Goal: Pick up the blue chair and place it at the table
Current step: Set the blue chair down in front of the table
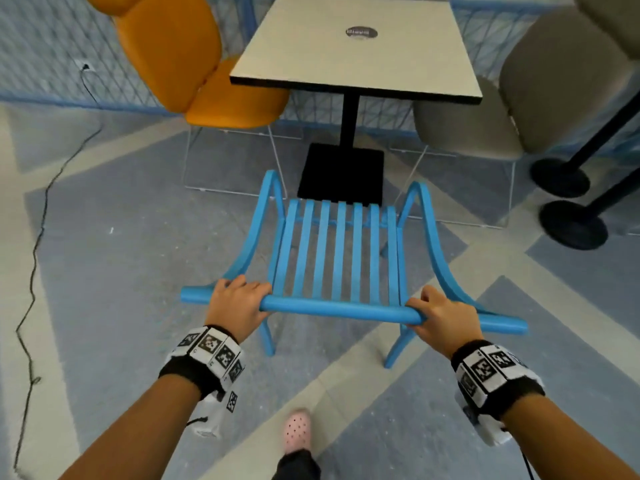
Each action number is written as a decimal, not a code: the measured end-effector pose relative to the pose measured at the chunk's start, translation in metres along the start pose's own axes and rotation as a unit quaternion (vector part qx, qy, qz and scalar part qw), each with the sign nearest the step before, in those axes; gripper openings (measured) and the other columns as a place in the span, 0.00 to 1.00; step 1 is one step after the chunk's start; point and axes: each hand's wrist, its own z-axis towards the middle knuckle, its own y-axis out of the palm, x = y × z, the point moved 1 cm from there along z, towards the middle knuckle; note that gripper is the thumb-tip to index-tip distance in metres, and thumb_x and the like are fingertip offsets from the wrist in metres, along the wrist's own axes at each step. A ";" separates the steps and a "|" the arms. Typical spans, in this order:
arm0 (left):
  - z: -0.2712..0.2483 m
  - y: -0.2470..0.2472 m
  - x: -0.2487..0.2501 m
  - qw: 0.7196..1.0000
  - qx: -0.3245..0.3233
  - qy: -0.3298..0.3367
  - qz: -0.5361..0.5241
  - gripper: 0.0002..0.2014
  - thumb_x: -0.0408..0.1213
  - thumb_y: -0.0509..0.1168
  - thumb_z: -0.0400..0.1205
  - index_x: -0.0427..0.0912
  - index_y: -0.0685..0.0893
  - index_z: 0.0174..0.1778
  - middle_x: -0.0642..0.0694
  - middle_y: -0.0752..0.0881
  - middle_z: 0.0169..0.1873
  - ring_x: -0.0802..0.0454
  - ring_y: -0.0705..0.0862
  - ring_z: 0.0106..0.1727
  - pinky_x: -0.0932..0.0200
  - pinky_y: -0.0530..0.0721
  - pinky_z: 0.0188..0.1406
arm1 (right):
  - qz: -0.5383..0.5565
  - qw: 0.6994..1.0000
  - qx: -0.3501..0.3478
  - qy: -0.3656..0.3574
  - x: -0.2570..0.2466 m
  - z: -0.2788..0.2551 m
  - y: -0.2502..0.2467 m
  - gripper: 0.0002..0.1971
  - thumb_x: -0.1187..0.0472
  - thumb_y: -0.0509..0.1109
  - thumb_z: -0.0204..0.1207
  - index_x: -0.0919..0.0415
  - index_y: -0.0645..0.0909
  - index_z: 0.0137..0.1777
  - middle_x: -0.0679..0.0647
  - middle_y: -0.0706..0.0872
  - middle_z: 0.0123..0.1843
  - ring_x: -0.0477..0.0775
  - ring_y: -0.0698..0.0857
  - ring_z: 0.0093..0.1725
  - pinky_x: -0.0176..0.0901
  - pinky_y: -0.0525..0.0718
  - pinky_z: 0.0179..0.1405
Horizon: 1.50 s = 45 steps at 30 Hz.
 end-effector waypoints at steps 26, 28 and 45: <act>0.212 0.009 -0.094 0.995 0.031 -0.040 -0.081 0.17 0.42 0.83 0.54 0.49 0.79 0.25 0.50 0.87 0.20 0.45 0.85 0.29 0.55 0.51 0.35 | 0.066 0.988 -0.088 0.108 0.004 0.212 -0.030 0.12 0.39 0.63 0.72 0.46 0.74 0.36 0.48 0.78 0.33 0.58 0.86 0.47 0.47 0.74 0.55; 0.212 0.008 -0.094 0.996 0.032 -0.027 -0.082 0.17 0.43 0.83 0.55 0.49 0.79 0.25 0.50 0.87 0.19 0.46 0.85 0.28 0.55 0.53 0.36 | 0.061 0.988 -0.082 0.114 0.003 0.208 -0.027 0.11 0.41 0.65 0.72 0.47 0.82 0.40 0.48 0.77 0.32 0.59 0.87 0.46 0.48 0.74 0.58; 0.246 0.002 -0.102 0.998 0.028 -0.006 -0.053 0.22 0.42 0.85 0.47 0.51 0.75 0.21 0.53 0.83 0.14 0.47 0.81 0.23 0.52 0.54 0.33 | 0.077 0.991 -0.013 0.110 0.012 0.240 -0.018 0.09 0.43 0.69 0.70 0.43 0.75 0.33 0.46 0.79 0.29 0.55 0.85 0.38 0.44 0.62 0.44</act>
